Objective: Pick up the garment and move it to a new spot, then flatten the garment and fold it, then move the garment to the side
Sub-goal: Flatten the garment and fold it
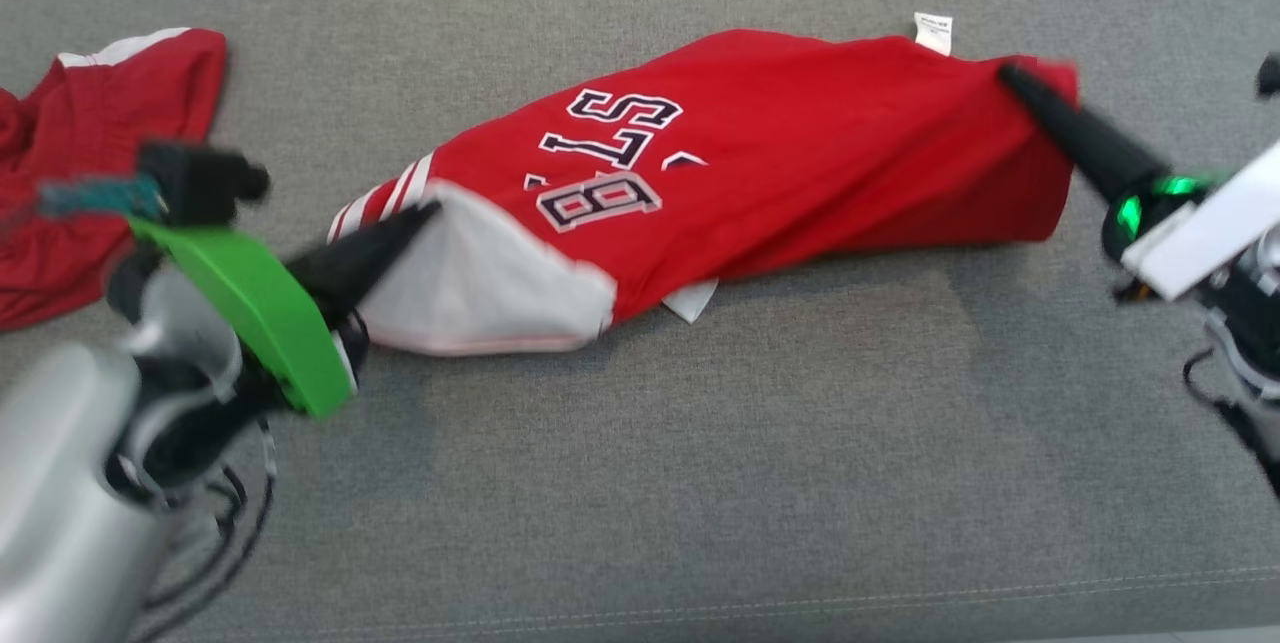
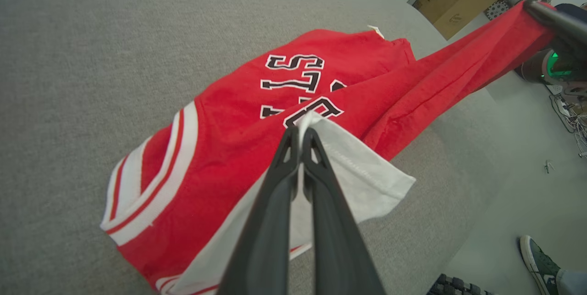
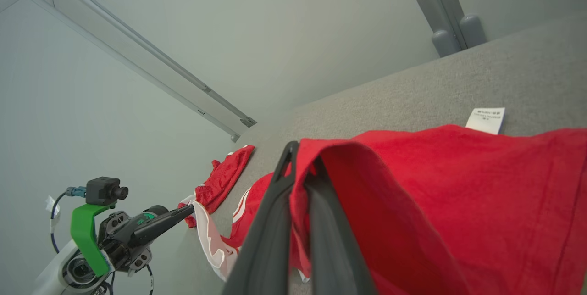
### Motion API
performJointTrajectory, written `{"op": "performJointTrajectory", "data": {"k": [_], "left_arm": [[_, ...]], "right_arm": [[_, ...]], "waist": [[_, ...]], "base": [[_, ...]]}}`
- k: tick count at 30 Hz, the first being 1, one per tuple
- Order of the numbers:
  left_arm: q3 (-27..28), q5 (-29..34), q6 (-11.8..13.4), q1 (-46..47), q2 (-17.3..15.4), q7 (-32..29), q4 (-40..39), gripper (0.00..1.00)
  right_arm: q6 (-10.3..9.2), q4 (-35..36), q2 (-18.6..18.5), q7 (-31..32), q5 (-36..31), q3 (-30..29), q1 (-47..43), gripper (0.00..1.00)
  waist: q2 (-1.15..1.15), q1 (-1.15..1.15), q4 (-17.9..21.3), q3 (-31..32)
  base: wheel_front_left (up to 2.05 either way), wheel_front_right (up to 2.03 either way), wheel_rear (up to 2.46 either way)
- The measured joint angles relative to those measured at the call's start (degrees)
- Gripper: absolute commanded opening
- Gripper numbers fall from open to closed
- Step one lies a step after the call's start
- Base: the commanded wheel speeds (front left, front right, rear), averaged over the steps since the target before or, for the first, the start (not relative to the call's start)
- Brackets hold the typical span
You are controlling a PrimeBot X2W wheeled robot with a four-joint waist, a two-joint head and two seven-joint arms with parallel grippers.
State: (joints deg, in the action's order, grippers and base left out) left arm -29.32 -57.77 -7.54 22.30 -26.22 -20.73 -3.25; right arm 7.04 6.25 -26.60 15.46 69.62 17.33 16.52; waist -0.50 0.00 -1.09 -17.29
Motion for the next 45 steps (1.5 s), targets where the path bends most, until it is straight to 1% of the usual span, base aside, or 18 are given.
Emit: {"op": "performJointTrajectory", "data": {"k": [2,6,9,10,12,14,16,17,20,22,24,27,31,33,36,38,41,45], "left_arm": [[2.2,-1.4,0.0,6.9,0.1,-1.8,1.0,0.0],[10.2,-2.0,0.0,23.6,1.2,-1.8,2.2,0.0],[14.2,2.8,0.0,36.7,-1.0,-1.3,2.4,0.0],[15.5,4.7,0.0,40.6,-2.1,-0.7,2.4,0.0],[19.2,6.6,0.1,47.8,-2.9,2.3,2.0,0.0],[22.2,7.1,0.0,54.6,-1.9,6.5,2.5,0.0],[23.2,6.9,0.0,58.7,0.3,9.7,3.2,0.0],[21.6,5.0,0.0,58.7,2.3,10.5,4.6,0.0],[14.4,3.9,0.1,54.6,3.4,9.9,5.6,0.0],[11.0,1.6,0.1,49.1,4.5,9.7,6.5,0.0],[9.3,-0.6,0.1,42.5,5.6,9.7,7.3,0.0],[7.4,-3.3,0.1,33.8,6.1,10.7,7.7,0.0],[5.4,-5.6,0.1,23.7,6.9,13.5,7.5,0.0],[4.0,-6.9,0.1,19.1,7.2,14.1,6.4,0.0],[-0.3,-7.4,0.1,13.6,7.2,14.6,4.1,0.0],[-0.9,-7.4,0.1,10.3,6.8,15.6,4.0,0.0],[-2.0,-6.9,0.1,5.9,5.0,17.2,4.3,0.0],[-2.7,-4.1,0.1,0.9,2.3,18.8,6.5,0.0]], "right_arm": [[-0.69,-1.2,0.0,1.0,0.0,-1.8,6.4,0.0],[-4.19,-2.8,-0.2,2.3,-0.8,-5.1,21.1,0.0],[-6.66,-2.9,1.3,0.9,-1.3,-9.9,33.5,0.0],[-7.3,-2.9,1.9,-0.4,-1.5,-11.6,37.8,0.0],[-8.13,-2.8,2.8,-4.2,-2.6,-15.4,45.8,0.0],[-7.31,-2.9,4.0,-9.5,-3.8,-18.3,52.7,0.0],[-5.21,-3.5,5.1,-13.2,-4.7,-18.8,57.1,0.0],[-3.48,-5.5,4.8,-13.4,-5.0,-16.5,57.6,0.0],[-1.7,-10.3,2.5,-11.2,-8.2,-10.7,53.3,0.0],[-1.23,-12.7,1.3,-10.8,-8.6,-9.3,48.2,0.0],[-1.0,-14.9,0.6,-9.9,-8.6,-8.5,43.1,0.0],[-0.49,-17.1,-0.8,-8.1,-8.6,-5.8,34.0,0.0],[-0.47,-20.1,-0.3,-8.0,-6.0,-4.8,20.8,0.0],[-0.46,-20.9,0.1,-8.6,-4.8,-4.9,15.9,0.0],[-0.22,-21.5,1.3,-10.4,-2.9,-5.5,11.0,0.0],[0.0,-21.5,2.1,-11.3,-2.3,-5.5,8.6,0.0],[0.0,-21.0,3.2,-13.1,-1.0,-5.6,5.6,0.0],[0.0,-18.3,3.0,-14.0,-0.5,-3.7,1.8,0.0]], "waist": [[0.0,0.0,0.2,-1.5],[0.0,0.0,0.3,-4.5],[0.0,0.0,0.2,-6.7],[0.0,0.0,0.2,-7.5],[0.0,0.01,0.1,-9.0],[0.0,0.0,-0.1,-10.4],[0.0,0.0,-0.5,-11.4],[0.0,0.0,-1.2,-11.8],[0.0,0.01,-2.3,-11.8],[0.0,0.01,-3.1,-11.5],[0.0,0.0,-3.8,-11.0],[0.0,0.0,-4.5,-10.1],[0.0,0.0,-5.1,-8.3],[0.0,0.0,-5.2,-7.2],[0.0,0.0,-5.2,-5.3],[0.0,0.0,-5.1,-3.9],[0.0,0.0,-4.9,-1.8],[0.0,0.0,-4.4,1.1]], "base": [[0.0,0.0,0.0],[0.0,0.0,0.0],[0.0,0.0,0.0],[0.0,0.0,0.0],[0.0,0.0,0.0],[0.0,0.0,0.0],[0.0,0.0,0.0],[0.0,0.0,0.0],[0.0,0.0,0.0],[0.0,0.0,0.0],[0.0,0.0,0.0],[0.0,0.0,0.0],[0.0,0.0,0.0],[0.0,0.0,0.0],[0.0,0.0,0.0],[0.0,0.0,0.0],[0.0,0.0,0.0],[0.0,0.0,0.0]]}}
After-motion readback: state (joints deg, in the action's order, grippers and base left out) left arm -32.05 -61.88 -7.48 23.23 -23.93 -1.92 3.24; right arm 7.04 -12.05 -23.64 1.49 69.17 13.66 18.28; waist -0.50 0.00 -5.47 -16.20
